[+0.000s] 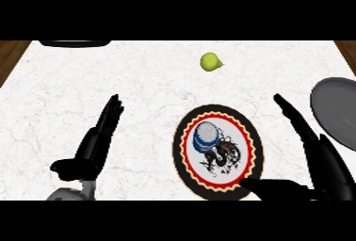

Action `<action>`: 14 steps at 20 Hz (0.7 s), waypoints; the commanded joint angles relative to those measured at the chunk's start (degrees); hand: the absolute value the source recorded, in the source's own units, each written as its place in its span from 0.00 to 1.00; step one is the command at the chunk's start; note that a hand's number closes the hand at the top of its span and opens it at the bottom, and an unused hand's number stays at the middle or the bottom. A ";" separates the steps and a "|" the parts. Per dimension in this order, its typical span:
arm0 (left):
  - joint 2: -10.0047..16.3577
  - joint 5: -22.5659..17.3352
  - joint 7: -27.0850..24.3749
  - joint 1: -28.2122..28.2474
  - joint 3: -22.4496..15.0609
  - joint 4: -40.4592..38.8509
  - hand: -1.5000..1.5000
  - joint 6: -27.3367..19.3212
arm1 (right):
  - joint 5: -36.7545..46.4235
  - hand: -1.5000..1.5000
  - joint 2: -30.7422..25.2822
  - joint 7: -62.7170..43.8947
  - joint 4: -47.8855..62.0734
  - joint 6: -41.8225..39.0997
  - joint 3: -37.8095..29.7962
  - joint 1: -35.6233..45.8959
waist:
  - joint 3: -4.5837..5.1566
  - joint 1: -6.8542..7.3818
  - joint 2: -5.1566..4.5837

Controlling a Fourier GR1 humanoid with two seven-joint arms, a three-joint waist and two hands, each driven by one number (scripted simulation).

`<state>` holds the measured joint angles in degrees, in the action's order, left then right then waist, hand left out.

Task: Pick the can from the plate and place it in the pan

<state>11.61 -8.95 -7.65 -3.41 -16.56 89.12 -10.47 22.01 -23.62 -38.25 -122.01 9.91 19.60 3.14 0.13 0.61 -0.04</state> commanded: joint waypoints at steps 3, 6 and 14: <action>-0.05 -0.37 -0.08 -1.09 0.66 -1.31 0.50 1.39 | 0.46 0.00 -0.66 -13.89 8.11 -12.27 5.03 13.13 | 0.05 1.17 -0.25; -1.52 0.98 1.85 -1.19 -0.86 -0.09 0.50 -0.25 | 1.88 0.00 2.74 -17.69 13.67 -15.86 10.56 17.26 | -0.02 1.12 -0.18; -1.81 1.03 -0.95 -0.76 1.81 -1.75 0.50 1.40 | 3.49 0.00 8.90 -18.36 25.43 -21.78 13.56 19.99 | -0.11 -0.34 -0.01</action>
<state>10.79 -8.66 -6.84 -4.11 -15.36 89.40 -9.31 24.09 -17.16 -55.26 -100.54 -9.08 31.30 23.08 0.06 0.91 -0.10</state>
